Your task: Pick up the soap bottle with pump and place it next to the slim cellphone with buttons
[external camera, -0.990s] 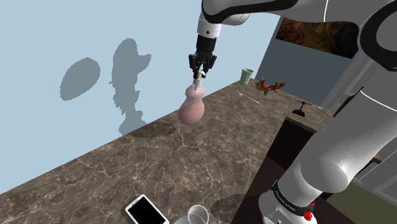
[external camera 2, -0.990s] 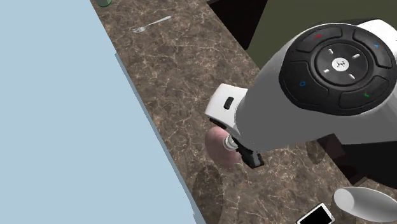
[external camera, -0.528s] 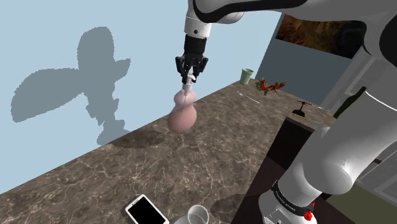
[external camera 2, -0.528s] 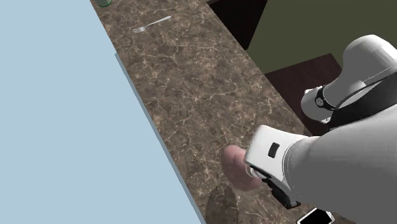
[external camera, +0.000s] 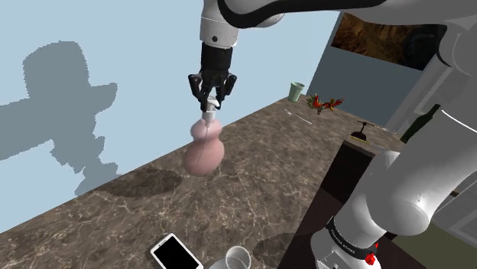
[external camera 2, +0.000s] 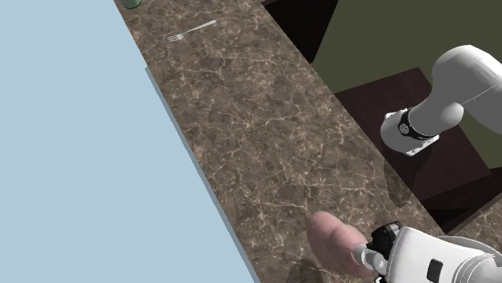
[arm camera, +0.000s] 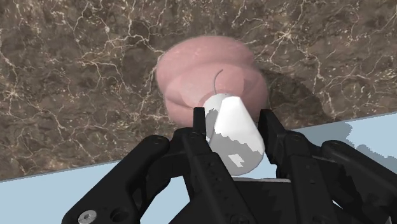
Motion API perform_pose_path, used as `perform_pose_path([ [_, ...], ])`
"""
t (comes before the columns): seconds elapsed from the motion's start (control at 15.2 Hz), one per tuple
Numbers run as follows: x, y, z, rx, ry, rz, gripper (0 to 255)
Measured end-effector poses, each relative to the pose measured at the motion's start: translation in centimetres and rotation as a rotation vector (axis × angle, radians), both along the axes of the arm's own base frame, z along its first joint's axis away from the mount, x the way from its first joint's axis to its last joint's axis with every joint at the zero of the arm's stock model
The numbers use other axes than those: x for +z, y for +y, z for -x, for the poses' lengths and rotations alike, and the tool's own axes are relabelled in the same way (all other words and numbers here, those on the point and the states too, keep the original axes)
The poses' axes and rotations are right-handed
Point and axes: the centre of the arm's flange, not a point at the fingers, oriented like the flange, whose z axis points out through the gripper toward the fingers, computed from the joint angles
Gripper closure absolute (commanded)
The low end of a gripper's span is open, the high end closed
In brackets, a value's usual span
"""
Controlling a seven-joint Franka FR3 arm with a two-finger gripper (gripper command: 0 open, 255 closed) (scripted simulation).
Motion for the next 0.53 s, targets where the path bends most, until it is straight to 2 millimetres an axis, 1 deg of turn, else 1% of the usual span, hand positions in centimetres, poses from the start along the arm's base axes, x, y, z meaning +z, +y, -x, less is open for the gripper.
perform_pose_path([
  [0.13, -0.2, 2.6, 0.5, 0.000, 0.001, 0.000, 255],
  [0.33, -0.2, 5.8, 2.0, 0.000, 0.000, 0.000, 255],
  [0.4, -0.3, 7.1, 2.5, 0.000, 0.000, 0.000, 255],
  [0.53, 0.0, 9.7, 3.6, 0.000, 0.000, 0.000, 255],
])
